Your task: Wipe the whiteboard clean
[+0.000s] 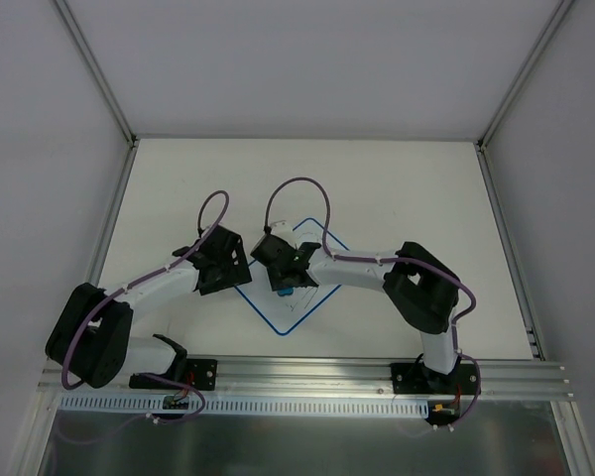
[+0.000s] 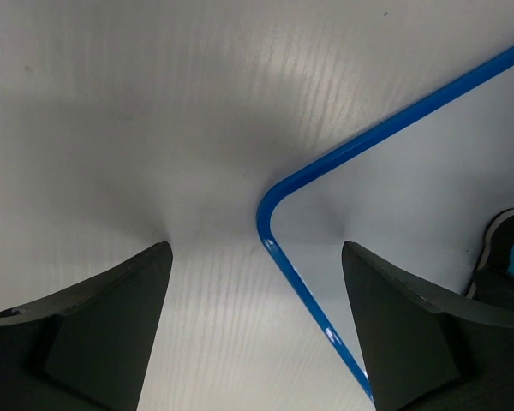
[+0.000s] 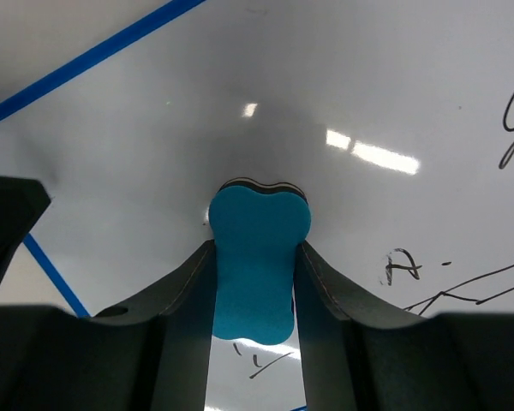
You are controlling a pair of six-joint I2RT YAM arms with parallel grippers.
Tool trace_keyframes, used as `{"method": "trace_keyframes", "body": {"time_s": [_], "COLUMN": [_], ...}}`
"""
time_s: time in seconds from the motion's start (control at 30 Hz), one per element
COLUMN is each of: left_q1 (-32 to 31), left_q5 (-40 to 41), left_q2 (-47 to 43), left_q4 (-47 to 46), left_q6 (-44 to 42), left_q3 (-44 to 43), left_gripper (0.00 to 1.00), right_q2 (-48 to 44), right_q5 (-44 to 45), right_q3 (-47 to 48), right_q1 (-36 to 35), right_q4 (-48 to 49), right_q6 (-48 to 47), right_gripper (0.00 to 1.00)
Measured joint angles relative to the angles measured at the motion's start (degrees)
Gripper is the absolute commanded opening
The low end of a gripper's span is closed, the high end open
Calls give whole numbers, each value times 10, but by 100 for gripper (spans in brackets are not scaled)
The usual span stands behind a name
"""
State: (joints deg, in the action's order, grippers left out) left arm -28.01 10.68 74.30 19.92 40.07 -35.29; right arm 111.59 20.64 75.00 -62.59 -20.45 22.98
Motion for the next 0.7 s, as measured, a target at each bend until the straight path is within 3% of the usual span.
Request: {"method": "trace_keyframes", "body": {"time_s": [0.37, 0.7], "left_q1": [0, 0], "left_q5": [6, 13], "left_q2": [27, 32], "left_q4": [-28, -38], "left_q6": [10, 16], "left_q3": [-14, -15], "left_gripper": [81, 80], "right_q2": [10, 27], "right_q5": [-44, -44], "right_q3": [59, 45], "right_q1": [-18, -8], "right_q4": [16, 14], "right_q6": [-47, -43], "right_gripper": [0, 0]}}
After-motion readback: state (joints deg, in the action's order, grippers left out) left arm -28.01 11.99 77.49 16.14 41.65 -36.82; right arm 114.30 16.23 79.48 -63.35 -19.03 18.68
